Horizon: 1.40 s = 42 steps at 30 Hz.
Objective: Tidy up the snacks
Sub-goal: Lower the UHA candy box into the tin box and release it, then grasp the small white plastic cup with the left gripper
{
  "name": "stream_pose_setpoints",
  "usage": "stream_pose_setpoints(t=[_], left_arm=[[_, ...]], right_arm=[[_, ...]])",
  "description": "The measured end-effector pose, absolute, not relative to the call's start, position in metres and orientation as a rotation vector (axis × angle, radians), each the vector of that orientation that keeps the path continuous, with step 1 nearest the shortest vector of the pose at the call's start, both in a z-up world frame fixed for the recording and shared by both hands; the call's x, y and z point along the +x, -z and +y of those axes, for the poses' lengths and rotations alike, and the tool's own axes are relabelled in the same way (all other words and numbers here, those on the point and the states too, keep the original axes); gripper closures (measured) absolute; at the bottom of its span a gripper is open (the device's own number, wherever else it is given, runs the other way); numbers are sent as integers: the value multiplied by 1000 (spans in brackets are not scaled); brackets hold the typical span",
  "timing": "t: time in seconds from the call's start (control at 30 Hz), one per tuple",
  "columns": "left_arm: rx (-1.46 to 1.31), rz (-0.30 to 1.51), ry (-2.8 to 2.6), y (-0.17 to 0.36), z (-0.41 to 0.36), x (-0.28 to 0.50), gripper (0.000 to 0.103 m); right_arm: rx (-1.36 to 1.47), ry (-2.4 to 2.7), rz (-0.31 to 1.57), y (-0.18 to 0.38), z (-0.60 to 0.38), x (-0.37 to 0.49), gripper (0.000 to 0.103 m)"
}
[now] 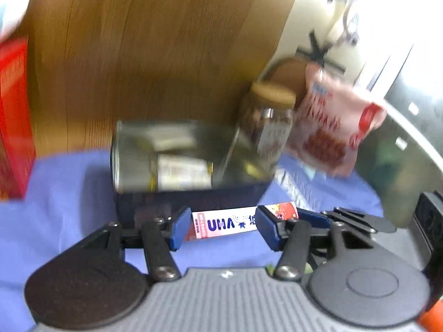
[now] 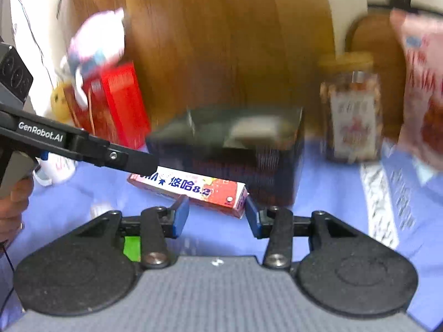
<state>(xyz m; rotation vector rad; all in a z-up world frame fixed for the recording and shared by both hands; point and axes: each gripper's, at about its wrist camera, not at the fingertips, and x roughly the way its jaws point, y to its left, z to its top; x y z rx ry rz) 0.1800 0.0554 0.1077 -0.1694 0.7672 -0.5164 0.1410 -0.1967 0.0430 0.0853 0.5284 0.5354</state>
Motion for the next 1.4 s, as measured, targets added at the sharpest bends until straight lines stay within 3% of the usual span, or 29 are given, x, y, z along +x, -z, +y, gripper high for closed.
stream_pose_setpoints(t=[0.1,0.17,0.3,0.53,0.77,0.8,0.87,0.93,1.1,1.17,1.27,1.4], left_arm=[[-165,702,475,-124,51,199,49],[-158,680,454,-124,45,219,45],[-173,770,403,-104,42,242,45],[-215,706,458,-97,87,179,45],[-223,749,435,-75,118,126,44],[-225,747,431,-73,120,120,42],[-219,731,423,-69,122,110,22],[-187,716,405,-64,118,104,16],[-52,741,339,-46,100,106,26],[-49,771,330,-36,99,111,46],[-92,812,349,-25,102,116,67],[-199,816,354,-28,114,119,68]], right_arm=[[84,-512,466,-62,-193,156,55],[95,-498,449,-69,-189,176,48],[66,-430,489,-65,-179,214,43],[248,-552,552,-53,-220,167,43],[117,-732,577,-32,-187,102,43],[79,-755,576,-31,-176,92,43],[48,-805,577,-28,-162,82,43],[9,-857,571,-25,-146,72,43],[-212,-724,553,-8,-115,66,43],[-219,-637,556,-4,-119,74,42],[-122,-600,573,-8,-138,78,41],[-102,-633,531,-16,-143,66,41]])
